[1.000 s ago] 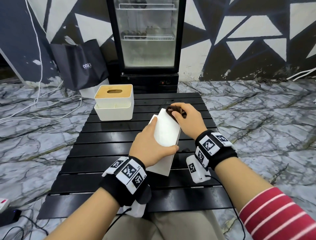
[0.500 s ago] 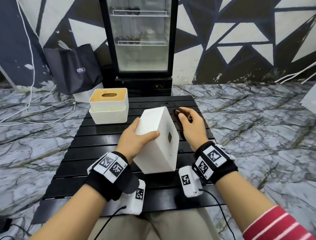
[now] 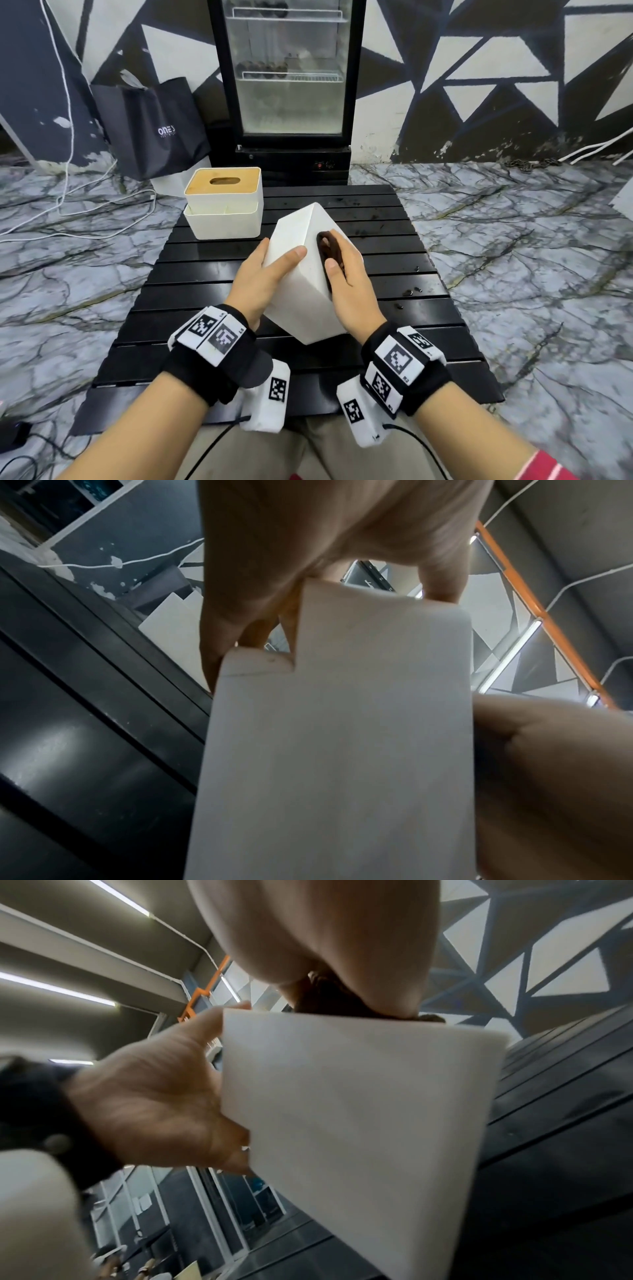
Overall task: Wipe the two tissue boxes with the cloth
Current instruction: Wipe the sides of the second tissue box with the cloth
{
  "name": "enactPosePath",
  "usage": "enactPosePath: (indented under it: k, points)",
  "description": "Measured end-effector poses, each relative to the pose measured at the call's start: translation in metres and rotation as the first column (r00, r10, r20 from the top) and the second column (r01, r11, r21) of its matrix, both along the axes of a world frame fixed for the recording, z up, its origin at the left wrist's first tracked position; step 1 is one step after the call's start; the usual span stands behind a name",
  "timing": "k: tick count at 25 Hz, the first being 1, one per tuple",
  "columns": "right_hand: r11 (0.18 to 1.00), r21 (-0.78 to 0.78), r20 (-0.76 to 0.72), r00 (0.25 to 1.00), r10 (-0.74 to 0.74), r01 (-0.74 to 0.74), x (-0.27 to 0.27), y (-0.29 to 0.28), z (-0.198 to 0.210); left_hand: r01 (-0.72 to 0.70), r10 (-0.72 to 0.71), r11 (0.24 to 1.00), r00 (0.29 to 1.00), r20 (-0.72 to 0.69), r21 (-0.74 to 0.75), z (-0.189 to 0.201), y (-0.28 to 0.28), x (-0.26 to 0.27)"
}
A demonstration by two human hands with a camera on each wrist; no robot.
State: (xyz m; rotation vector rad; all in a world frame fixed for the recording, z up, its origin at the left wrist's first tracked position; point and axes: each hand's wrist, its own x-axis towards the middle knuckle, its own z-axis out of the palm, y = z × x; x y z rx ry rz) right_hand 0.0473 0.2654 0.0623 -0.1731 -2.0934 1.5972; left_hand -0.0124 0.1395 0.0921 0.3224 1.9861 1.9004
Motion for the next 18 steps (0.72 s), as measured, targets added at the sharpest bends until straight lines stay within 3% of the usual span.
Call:
enactPosePath:
  k: [3,18]
  points:
    - [0.998,0.061,-0.079,0.996,0.037,-0.032,-0.006,-0.009,0.002,-0.002,0.002,1.0,1.0,-0.019,0.015,0.002,0.0,0.001]
    - [0.999,0.042,-0.048,0.998,0.03,-0.028,-0.002,-0.005,-0.004,-0.045,0.045,0.999,0.999,-0.004,0.022,-0.003,-0.001,0.001]
